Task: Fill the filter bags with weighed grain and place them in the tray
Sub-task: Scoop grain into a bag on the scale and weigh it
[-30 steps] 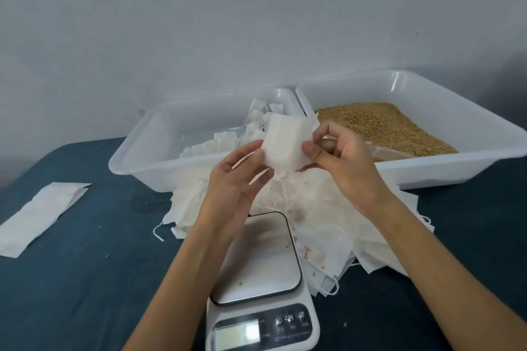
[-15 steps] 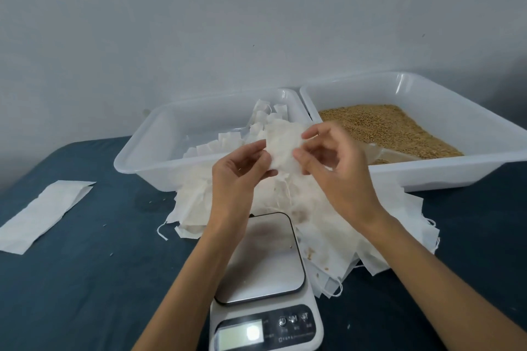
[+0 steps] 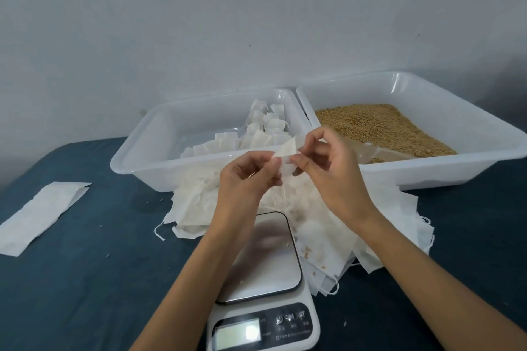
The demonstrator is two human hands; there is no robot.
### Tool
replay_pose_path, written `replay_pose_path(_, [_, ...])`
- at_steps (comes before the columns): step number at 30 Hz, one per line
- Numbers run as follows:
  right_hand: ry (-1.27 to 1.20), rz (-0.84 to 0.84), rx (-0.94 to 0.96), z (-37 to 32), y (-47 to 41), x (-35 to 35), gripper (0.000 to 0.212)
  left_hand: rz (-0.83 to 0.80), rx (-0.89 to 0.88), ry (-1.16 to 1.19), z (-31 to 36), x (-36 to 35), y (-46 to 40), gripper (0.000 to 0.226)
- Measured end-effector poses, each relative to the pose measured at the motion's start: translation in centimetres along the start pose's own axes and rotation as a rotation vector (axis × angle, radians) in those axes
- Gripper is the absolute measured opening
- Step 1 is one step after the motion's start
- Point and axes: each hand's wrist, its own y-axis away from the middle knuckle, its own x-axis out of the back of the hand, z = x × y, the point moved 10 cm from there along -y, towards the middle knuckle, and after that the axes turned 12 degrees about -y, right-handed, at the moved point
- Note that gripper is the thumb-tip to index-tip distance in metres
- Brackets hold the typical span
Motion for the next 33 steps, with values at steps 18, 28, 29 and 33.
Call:
replay_pose_path(18, [-0.092,0.076,-0.066,0.7,-0.4,1.2,0.005,0.097,-0.189,-0.292,1.7,0.3,0.5,0.020])
replay_pose_path(28, [0.079,0.144,0.012,-0.4,-0.2,2.0,0.005,0.094,-0.024,-0.102,-0.4,1.1,0.1,0.017])
replay_pose_path(29, [0.074,0.137,0.014,-0.4,-0.2,1.9,0.005,0.127,-0.038,-0.117,-0.2,1.4,0.1,0.014])
replay_pose_path(33, [0.025,0.123,-0.019,0.1,0.1,1.5,0.010,0.146,-0.087,-0.113,0.6,1.4,0.0,0.014])
